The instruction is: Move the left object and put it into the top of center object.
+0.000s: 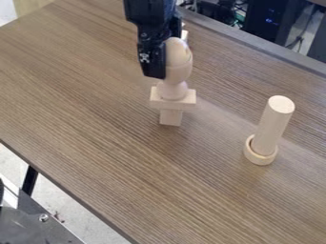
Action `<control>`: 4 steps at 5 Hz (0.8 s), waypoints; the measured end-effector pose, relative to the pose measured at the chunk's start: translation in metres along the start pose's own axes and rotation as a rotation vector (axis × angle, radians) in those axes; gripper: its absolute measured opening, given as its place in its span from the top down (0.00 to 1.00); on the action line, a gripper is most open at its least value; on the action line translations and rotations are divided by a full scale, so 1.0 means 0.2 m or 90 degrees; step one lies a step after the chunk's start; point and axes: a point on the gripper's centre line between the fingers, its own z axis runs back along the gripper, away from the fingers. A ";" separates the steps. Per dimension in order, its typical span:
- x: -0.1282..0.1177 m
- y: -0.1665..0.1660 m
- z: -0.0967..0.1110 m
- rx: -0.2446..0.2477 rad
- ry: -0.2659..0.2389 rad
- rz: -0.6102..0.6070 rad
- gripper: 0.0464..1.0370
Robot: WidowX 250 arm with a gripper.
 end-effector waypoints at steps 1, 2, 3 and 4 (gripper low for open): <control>0.01 0.00 0.00 0.000 -0.009 -0.002 0.04; 0.00 0.01 0.00 0.007 -0.008 0.000 0.04; 0.00 0.02 0.02 0.010 -0.002 0.004 0.04; 0.00 0.04 0.11 -0.007 0.012 0.008 0.04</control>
